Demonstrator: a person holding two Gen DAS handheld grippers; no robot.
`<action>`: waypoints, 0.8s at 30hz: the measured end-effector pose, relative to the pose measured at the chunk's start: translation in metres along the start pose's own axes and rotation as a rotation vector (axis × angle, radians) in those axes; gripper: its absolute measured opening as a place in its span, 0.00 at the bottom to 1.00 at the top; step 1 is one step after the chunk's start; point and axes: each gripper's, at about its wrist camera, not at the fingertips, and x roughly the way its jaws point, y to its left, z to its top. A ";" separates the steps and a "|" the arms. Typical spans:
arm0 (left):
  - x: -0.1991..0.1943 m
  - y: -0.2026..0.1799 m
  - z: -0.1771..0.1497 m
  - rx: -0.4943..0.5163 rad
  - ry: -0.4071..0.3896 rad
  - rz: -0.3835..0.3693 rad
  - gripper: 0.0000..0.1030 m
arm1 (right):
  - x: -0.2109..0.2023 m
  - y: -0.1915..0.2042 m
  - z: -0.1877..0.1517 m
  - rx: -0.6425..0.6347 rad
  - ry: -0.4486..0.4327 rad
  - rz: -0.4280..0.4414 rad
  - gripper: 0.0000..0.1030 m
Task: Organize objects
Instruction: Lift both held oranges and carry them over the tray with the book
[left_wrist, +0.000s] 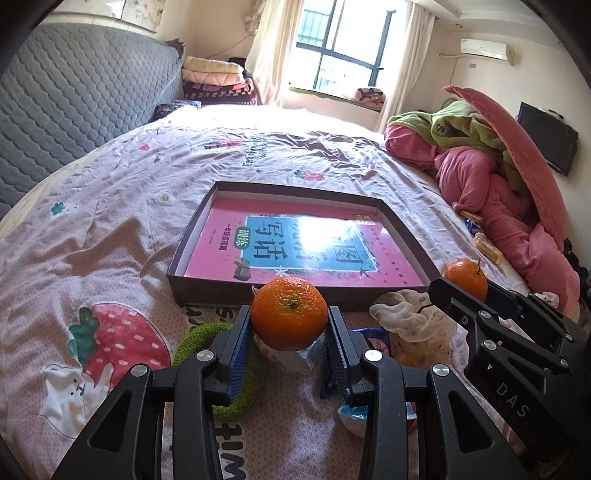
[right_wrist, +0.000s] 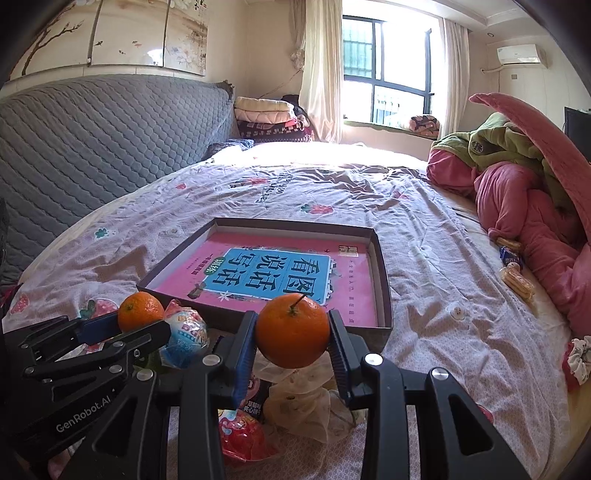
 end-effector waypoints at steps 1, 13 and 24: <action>0.000 0.000 0.002 0.002 -0.006 0.009 0.39 | 0.001 0.000 0.001 0.001 0.001 0.001 0.36; 0.010 -0.002 0.024 0.007 -0.033 0.031 0.39 | 0.008 0.005 0.027 -0.002 -0.019 0.005 0.36; 0.025 0.007 0.042 -0.007 -0.019 0.048 0.39 | 0.028 -0.002 0.050 0.019 -0.016 -0.001 0.36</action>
